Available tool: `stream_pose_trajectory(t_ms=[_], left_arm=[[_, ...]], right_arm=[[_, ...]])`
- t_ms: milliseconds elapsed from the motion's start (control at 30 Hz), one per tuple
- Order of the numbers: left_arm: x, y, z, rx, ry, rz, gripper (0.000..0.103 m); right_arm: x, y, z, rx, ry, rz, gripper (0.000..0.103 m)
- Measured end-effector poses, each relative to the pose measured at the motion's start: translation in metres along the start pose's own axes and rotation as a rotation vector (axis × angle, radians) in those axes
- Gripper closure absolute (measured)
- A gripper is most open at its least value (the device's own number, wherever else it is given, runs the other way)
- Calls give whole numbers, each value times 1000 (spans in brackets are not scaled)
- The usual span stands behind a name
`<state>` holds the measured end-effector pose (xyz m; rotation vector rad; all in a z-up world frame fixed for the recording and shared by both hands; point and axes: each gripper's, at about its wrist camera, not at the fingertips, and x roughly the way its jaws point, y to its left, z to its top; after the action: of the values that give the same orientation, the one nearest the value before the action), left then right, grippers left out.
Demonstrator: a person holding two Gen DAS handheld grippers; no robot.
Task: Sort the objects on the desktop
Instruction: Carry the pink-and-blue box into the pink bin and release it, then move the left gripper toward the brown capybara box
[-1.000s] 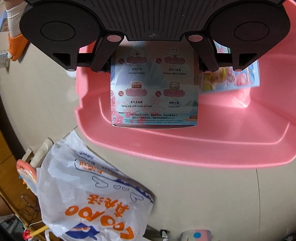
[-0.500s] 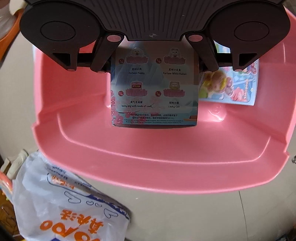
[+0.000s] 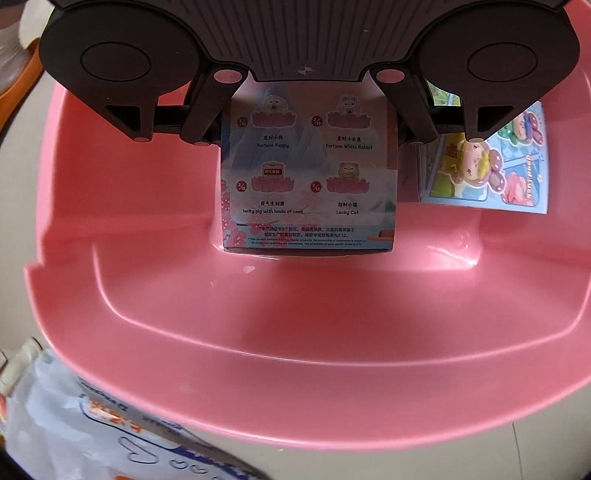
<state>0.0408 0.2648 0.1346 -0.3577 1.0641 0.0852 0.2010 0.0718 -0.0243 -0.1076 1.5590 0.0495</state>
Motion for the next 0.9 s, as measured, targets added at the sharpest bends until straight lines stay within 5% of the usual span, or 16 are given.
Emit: stream_pose_trajectory(t_ms=[233,433,633,700,900], left_arm=[[2,-1,0,-3,10,-28,1],[5,-9,-5,42,5,-11,1],[9,-14,-9,85,12,5,1],[10,-16,-11,89,5,11,1],[6,-20,-15,130,-35,28,1]], right_arm=[[9,-12,5,58,42,41,36],[-3,-11,2,74,-4,71,27],[-47,-17,-10,93,-183,118,17],[-65,-16,-20,54,-251,131,0],[-126,-21,-54,-28,-435,71,0]])
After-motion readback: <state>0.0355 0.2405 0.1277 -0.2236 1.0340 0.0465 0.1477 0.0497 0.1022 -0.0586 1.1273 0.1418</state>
